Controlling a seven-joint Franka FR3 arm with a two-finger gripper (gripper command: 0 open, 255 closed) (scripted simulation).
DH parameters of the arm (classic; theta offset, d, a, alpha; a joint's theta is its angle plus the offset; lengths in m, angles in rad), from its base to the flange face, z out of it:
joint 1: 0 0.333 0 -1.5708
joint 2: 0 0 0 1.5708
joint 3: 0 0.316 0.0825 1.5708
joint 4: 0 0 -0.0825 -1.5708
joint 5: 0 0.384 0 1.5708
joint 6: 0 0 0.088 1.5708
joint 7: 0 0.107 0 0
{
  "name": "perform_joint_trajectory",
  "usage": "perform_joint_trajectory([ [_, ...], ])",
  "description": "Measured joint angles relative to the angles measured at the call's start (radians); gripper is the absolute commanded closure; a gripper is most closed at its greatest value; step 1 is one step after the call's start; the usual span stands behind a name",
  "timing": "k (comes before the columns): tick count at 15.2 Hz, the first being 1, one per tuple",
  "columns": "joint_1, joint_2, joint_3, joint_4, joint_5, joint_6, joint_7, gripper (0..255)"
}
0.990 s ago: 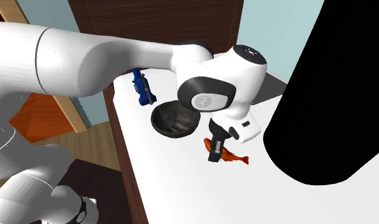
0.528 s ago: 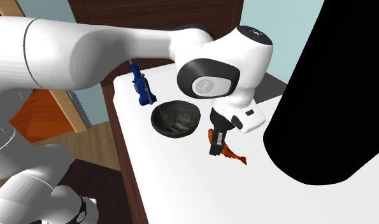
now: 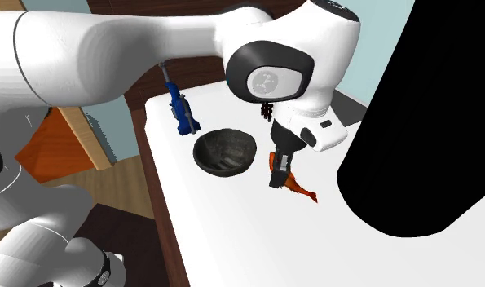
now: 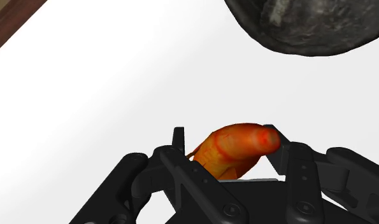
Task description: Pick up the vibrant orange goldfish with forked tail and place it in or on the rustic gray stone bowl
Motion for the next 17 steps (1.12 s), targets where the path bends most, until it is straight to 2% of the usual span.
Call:
perform_joint_trajectory([
  [13,0.008,0.060,0.005,0.247,-0.015,-0.188,0.026,255],
  [17,0.021,-0.037,0.020,0.144,0.017,-0.174,0.059,255],
])
